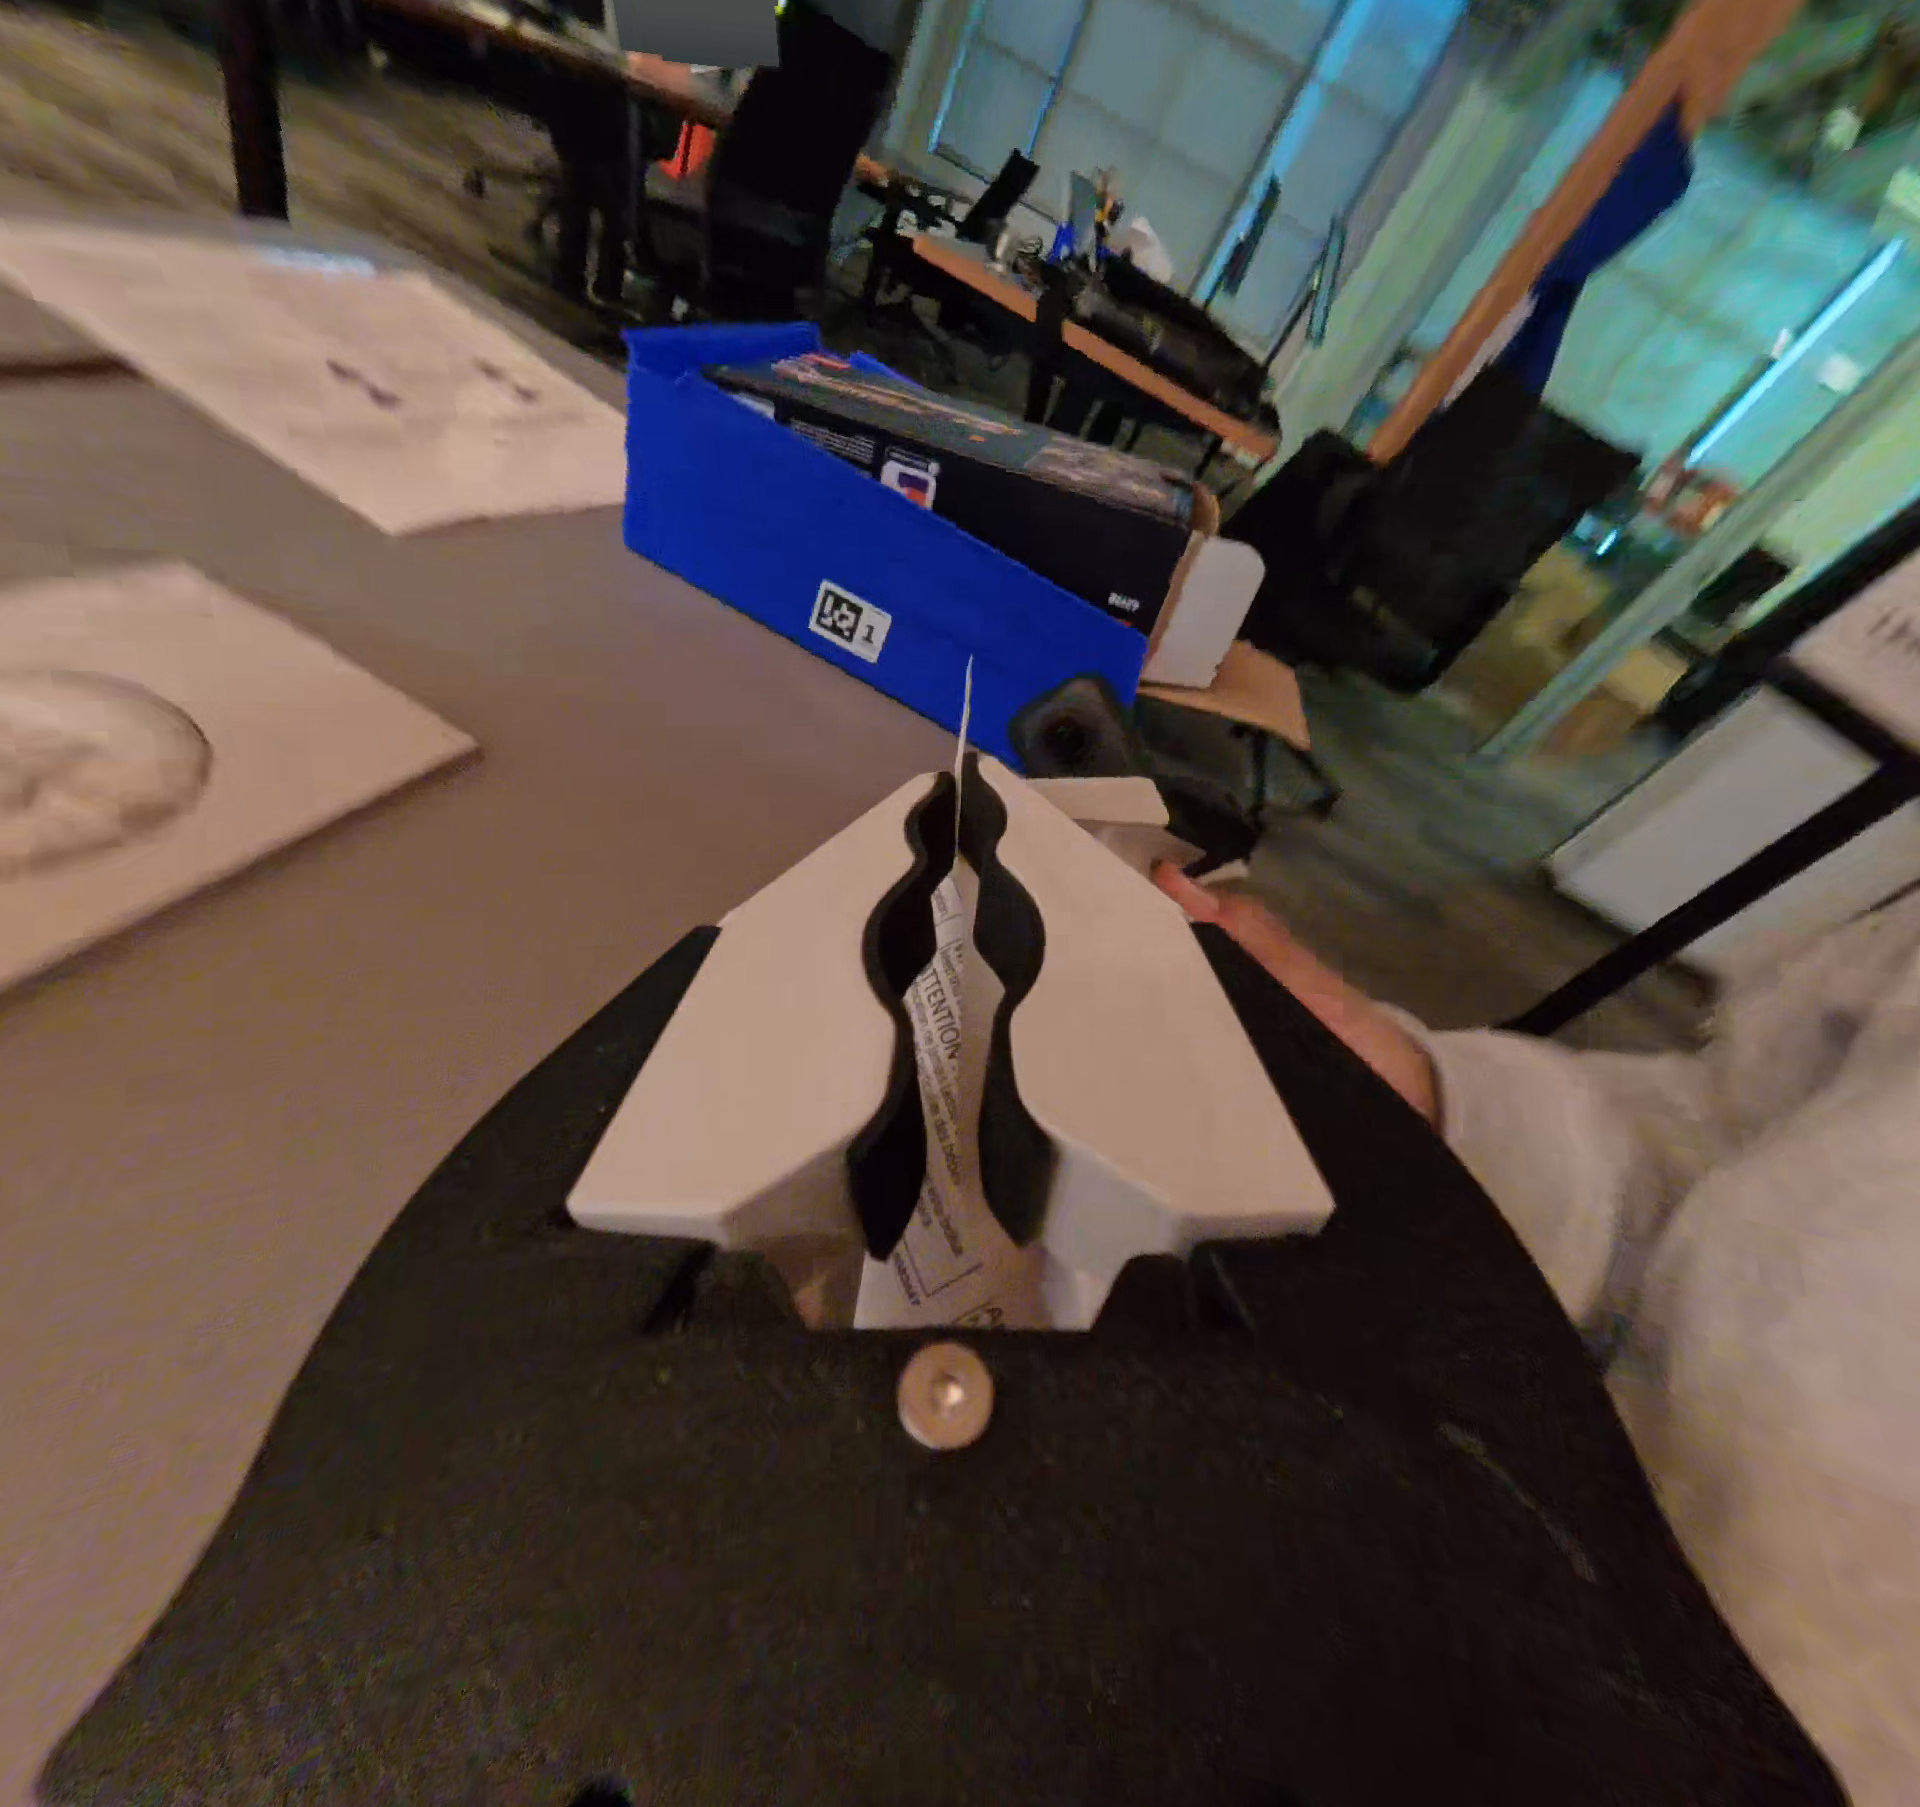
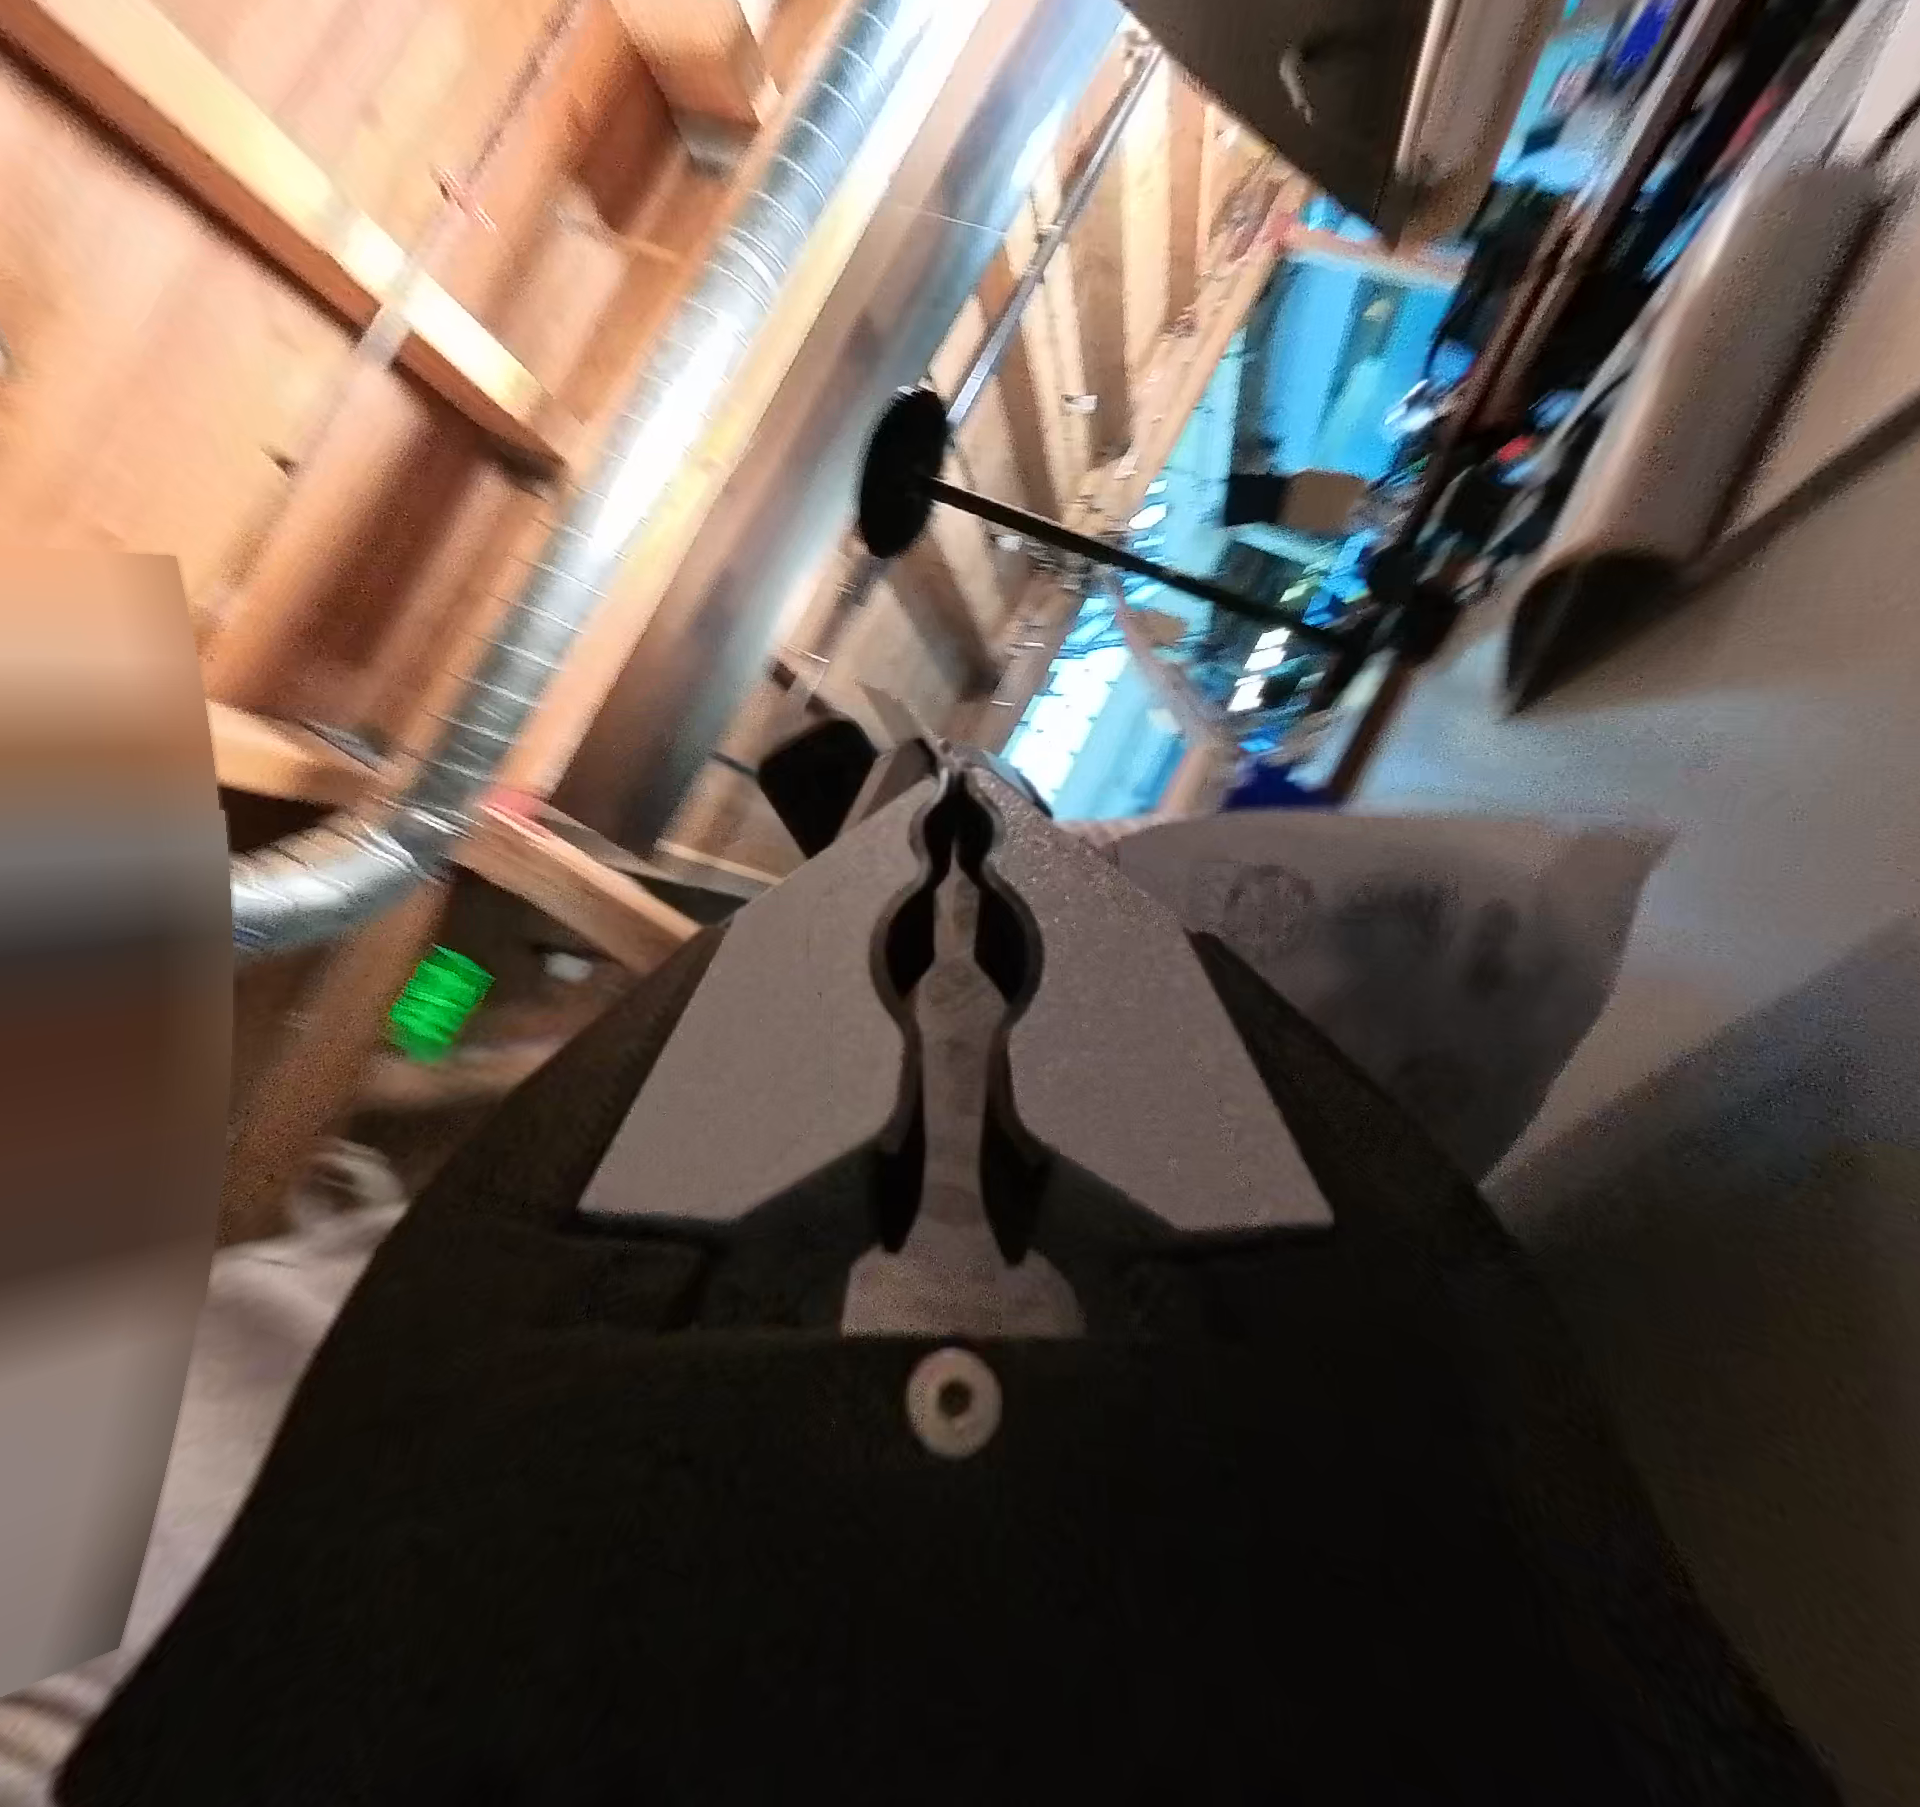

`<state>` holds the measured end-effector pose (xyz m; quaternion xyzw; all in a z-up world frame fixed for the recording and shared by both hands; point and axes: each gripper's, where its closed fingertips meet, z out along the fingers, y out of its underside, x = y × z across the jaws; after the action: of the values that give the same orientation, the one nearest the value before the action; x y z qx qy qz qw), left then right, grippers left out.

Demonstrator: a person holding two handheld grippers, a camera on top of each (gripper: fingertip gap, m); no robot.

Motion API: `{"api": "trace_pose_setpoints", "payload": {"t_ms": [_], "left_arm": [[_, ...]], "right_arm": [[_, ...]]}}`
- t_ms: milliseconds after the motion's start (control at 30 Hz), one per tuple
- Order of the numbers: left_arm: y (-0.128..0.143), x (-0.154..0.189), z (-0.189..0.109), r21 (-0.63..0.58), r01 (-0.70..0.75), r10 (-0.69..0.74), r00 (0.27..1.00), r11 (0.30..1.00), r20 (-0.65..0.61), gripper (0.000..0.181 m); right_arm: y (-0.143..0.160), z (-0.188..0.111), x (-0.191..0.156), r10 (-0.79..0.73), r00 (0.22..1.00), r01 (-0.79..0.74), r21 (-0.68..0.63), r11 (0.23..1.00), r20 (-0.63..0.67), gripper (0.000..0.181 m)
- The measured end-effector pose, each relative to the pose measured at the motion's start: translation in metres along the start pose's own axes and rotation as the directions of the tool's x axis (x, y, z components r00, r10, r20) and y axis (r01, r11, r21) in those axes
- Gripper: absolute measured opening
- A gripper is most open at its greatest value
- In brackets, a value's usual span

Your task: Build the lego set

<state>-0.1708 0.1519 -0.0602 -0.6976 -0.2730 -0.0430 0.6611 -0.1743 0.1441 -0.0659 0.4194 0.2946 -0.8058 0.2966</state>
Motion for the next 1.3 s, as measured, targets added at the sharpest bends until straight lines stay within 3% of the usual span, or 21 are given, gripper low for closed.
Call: {"api": "trace_pose_setpoints", "payload": {"t_ms": [67,167,367,500,633,833,1100,1133,1300], "left_arm": [[-0.003,-0.002,0.0,0.019,0.108,-0.108,0.994,0.994,-0.007,0.0],[-0.008,0.002,-0.001,-0.001,0.14,-0.14,0.99,0.99,-0.033,0.0],[-0.005,0.0,-0.005,-0.001,0.267,-0.267,0.963,0.964,-0.034,0.0],[-0.006,0.006,-0.008,0.008,0.378,-0.374,0.92,0.926,-0.119,0.0],[-0.002,0.005,-0.013,-0.082,0.438,-0.445,0.88,0.895,-0.167,0.002],[-0.006,0.001,-0.052,-0.118,0.348,-0.363,0.922,0.93,-0.133,0.019],[0.023,0.037,-0.107,-0.268,0.386,-0.441,0.878,0.883,-0.188,0.045],[0.029,0.04,-0.111,-0.29,0.378,-0.438,0.881,0.879,-0.179,0.045],[0.041,0.036,-0.12,-0.299,0.364,-0.417,0.898,0.882,-0.139,0.002]], "right_arm": [[-0.002,0.001,-0.003,-0.238,0.968,0.235,-0.042,0.971,-0.085,0.0],[-0.002,0.004,-0.01,-0.469,0.871,0.46,-0.094,0.883,-0.143,0.0],[0.004,0.003,-0.009,-0.395,0.915,0.382,-0.135,0.914,-0.081,0.0],[0.007,0.003,-0.014,-0.431,0.901,0.418,-0.169,0.893,-0.051,0.0],[0.01,0.004,-0.009,-0.428,0.902,0.412,-0.184,0.893,-0.061,0.0],[-0.006,-0.003,-0.002,-0.432,0.894,0.415,-0.142,0.899,-0.121,0.0],[-0.009,-0.003,0.003,-0.442,0.885,0.425,-0.134,0.895,-0.144,0.003],[-0.01,-0.003,0.003,-0.436,0.889,0.42,-0.129,0.898,-0.14,0.004],[-0.009,-0.001,0.003,-0.454,0.879,0.437,-0.132,0.89,-0.15,0.015]]}}
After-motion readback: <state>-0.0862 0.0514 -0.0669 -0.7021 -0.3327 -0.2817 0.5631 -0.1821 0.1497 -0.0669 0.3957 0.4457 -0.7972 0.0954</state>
